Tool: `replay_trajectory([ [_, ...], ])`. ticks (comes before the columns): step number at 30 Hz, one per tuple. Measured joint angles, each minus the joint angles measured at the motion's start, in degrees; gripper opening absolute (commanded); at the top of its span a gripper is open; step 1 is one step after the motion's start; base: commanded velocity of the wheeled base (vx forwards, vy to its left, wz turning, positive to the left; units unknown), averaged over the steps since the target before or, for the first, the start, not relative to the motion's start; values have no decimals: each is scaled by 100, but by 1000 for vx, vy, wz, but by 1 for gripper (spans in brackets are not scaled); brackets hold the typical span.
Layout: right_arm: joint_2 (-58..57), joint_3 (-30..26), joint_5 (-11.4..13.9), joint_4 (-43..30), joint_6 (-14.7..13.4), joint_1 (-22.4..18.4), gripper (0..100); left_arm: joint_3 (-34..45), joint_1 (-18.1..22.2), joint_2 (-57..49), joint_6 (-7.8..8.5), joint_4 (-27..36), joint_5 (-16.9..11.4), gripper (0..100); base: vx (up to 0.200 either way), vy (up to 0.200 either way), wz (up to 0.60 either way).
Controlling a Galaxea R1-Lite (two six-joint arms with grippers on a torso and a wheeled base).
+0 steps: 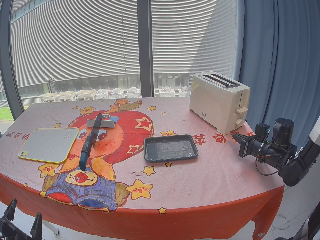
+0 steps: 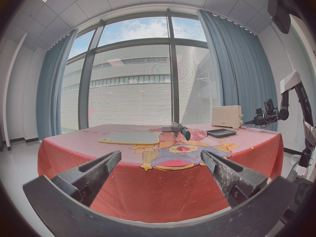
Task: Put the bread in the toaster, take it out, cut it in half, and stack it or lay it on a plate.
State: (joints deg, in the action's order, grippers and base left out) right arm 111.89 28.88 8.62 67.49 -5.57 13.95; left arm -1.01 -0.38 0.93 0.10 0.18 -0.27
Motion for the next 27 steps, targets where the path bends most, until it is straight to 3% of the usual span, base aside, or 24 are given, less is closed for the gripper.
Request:
replay_trajectory([
  [4,-12,13,137,0,-91,-91,0,0,0,0,0,0,0,100,0,0,0],
  [15,-9,472,117,1,-107,-535,0,0,5,0,0,0,0,100,0,0,0],
  [27,63,592,134,0,-193,-555,0,0,5,0,0,0,2,100,0,0,0],
])
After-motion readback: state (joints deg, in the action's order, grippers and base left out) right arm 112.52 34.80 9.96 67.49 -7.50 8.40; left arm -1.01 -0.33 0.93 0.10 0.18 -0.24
